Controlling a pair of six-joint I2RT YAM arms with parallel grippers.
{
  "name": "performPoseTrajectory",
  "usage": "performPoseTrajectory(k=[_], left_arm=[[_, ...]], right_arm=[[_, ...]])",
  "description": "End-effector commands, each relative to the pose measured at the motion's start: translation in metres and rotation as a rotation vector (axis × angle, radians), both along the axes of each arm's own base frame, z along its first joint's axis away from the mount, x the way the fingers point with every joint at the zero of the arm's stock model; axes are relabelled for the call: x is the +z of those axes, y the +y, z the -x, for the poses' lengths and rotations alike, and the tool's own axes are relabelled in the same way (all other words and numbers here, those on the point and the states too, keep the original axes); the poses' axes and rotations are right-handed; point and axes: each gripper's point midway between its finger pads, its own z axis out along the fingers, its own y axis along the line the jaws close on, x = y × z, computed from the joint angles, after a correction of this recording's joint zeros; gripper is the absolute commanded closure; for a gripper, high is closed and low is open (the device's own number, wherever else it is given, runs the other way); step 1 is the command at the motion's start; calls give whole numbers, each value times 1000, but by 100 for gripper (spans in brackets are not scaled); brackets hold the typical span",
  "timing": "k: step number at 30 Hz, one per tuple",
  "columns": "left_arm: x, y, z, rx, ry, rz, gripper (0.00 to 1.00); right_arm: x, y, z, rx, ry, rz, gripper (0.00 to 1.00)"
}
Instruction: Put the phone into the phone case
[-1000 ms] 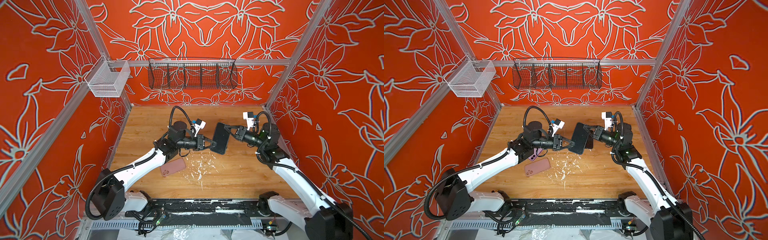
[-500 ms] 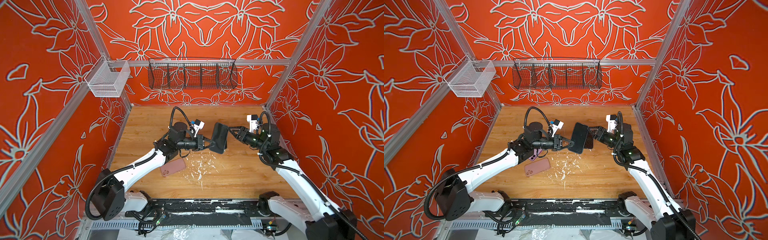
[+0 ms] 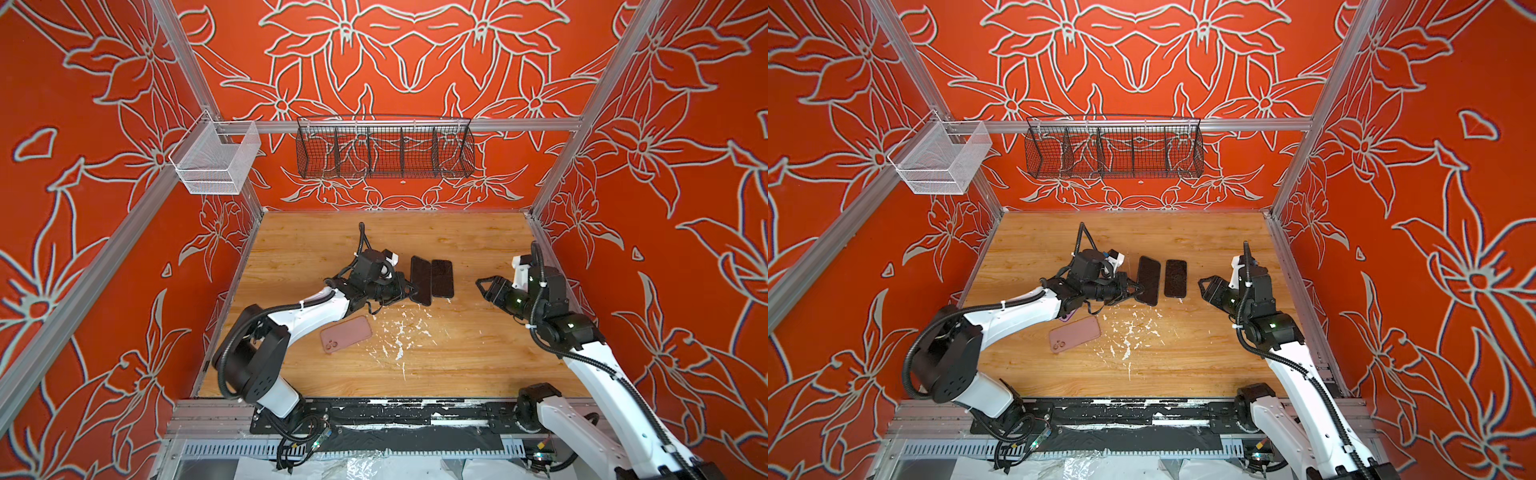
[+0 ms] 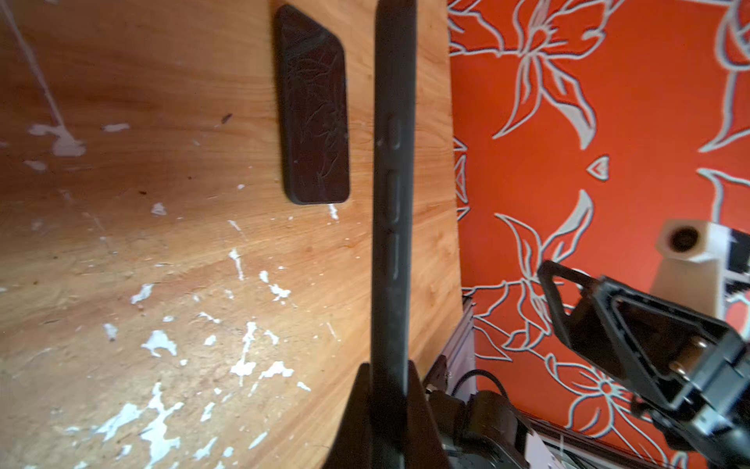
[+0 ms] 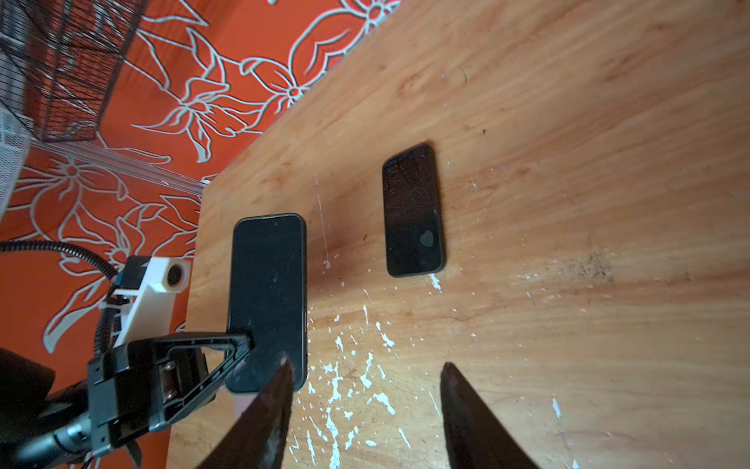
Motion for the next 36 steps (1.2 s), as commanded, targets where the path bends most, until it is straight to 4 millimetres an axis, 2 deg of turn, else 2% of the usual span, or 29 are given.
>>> performPoseTrajectory(k=[1,7,14,26,35,36], left_arm=[[17,-9,-27,4,-107,43,100],[-5,-12,-51,-4,-127,-2,100],[-35,3,-75,29,-86,-22,100],[-70,18,-79,22,-40,-71,100],[-91,35,-79,57,-18,-109,86],[-93,36,-80,60,-18,-114,82]], right_arm=[[-15,-4,7,-7,32,17,42],[-25,0,8,19,55,15,42],[-30,5,3,46,71,8,42],[-34,9,-2,60,82,2,42],[-31,11,-2,62,78,-12,43],[-30,11,-2,62,75,-13,43]])
